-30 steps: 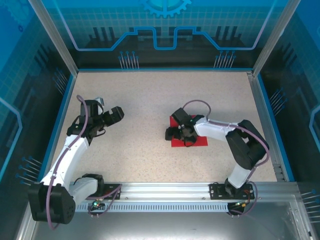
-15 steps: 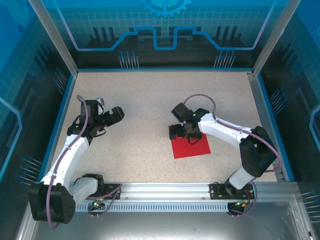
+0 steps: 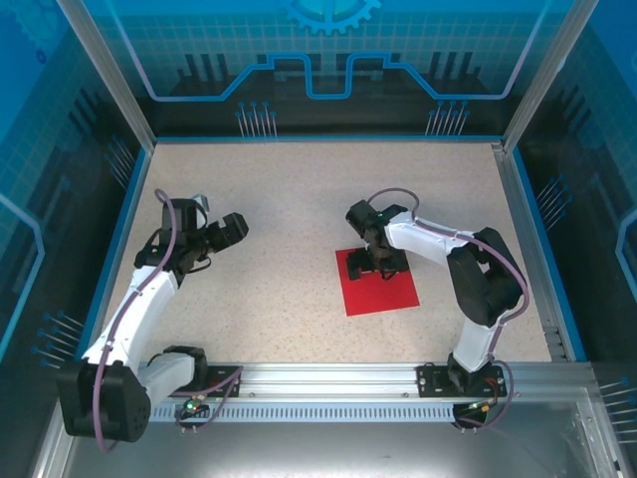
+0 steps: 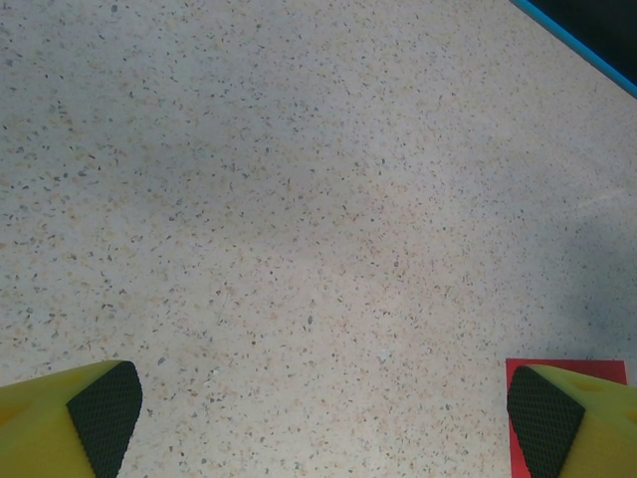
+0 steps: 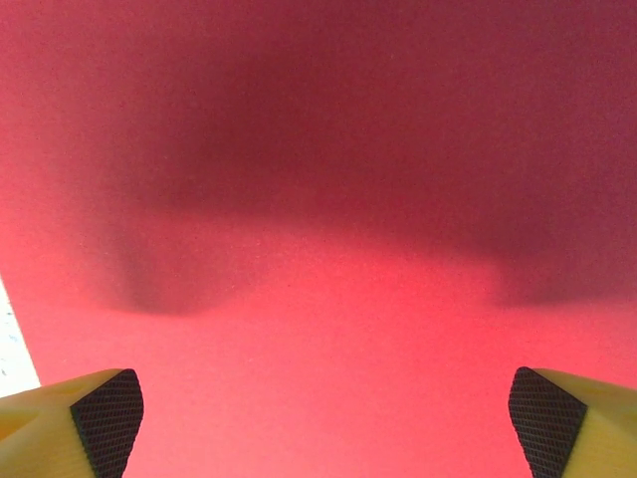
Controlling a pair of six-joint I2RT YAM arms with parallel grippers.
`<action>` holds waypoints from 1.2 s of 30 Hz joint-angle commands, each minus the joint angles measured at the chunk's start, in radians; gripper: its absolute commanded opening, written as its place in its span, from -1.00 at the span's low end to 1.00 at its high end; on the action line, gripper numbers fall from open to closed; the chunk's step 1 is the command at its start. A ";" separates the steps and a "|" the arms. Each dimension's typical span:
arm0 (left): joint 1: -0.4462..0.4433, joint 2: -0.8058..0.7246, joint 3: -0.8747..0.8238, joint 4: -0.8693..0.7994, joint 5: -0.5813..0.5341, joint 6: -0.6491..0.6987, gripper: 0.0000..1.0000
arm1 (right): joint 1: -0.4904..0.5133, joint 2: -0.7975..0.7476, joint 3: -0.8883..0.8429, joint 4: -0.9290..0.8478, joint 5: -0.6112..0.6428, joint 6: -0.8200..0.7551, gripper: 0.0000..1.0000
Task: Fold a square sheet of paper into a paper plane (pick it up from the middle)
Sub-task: Move the square sheet of paper to the center of the table, then fold the square sheet of paper in half at the center of the table.
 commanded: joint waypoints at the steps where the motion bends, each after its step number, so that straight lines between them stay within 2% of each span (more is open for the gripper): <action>1: 0.010 0.011 0.046 -0.032 0.025 -0.003 0.97 | -0.003 0.032 0.021 -0.019 -0.027 -0.021 0.94; 10: 0.009 0.027 0.053 -0.037 0.033 -0.003 0.97 | -0.010 0.094 0.001 0.006 -0.027 -0.019 0.91; 21: 0.009 0.033 0.051 -0.036 0.041 -0.004 0.97 | -0.028 0.137 -0.077 0.044 -0.039 -0.010 0.79; 29: 0.009 0.042 0.055 -0.038 0.048 -0.003 0.97 | -0.031 0.031 -0.008 0.018 -0.045 0.011 0.81; 36: 0.009 0.042 0.056 -0.042 0.050 -0.004 0.97 | -0.040 0.090 0.016 0.027 -0.029 0.004 0.84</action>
